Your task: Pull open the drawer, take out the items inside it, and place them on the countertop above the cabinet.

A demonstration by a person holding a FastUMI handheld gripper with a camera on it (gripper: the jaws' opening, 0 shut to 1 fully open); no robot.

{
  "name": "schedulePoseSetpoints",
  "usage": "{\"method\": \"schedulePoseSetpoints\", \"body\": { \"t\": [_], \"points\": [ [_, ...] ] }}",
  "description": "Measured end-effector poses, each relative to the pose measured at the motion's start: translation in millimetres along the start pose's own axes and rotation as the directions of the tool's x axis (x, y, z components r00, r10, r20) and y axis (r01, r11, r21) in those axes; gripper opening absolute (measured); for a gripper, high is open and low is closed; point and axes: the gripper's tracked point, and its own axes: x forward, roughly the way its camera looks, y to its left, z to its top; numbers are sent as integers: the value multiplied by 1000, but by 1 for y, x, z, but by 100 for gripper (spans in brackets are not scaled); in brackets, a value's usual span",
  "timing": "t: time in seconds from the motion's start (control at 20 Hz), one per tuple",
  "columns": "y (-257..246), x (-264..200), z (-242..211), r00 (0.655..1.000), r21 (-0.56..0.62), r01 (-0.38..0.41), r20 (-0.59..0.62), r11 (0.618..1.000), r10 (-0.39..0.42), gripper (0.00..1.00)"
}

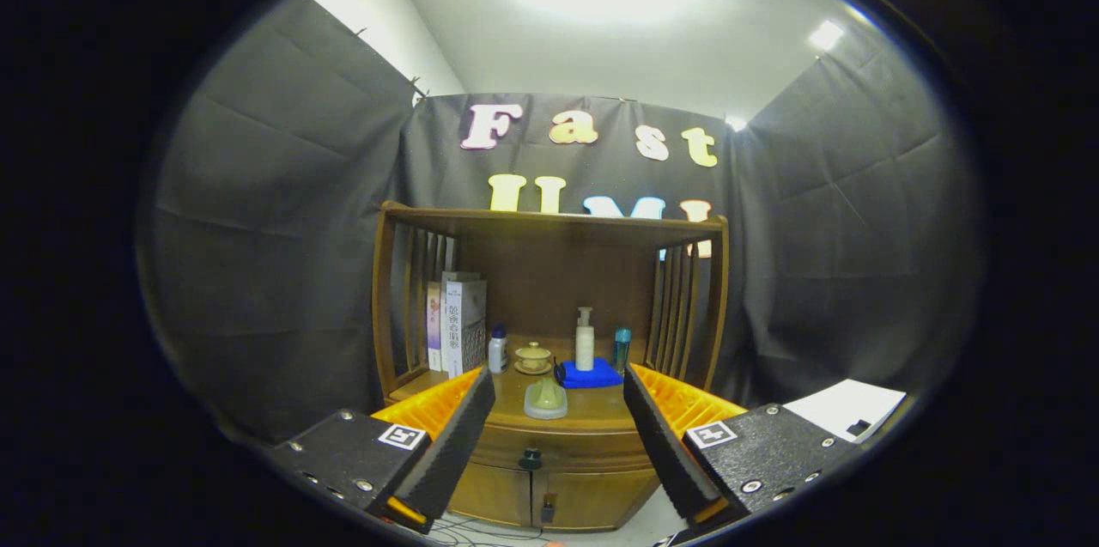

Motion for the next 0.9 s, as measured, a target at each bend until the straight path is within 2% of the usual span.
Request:
{"method": "schedulePoseSetpoints", "body": {
  "t": [0.35,0.6,0.9],
  "points": [
    [12,8,-19,998,-2,-38,-50,999,38,95],
    [13,8,-15,998,27,-62,-28,998,62,94],
    [1,12,-20,999,41,-37,-34,998,38,94]
  ]
}}
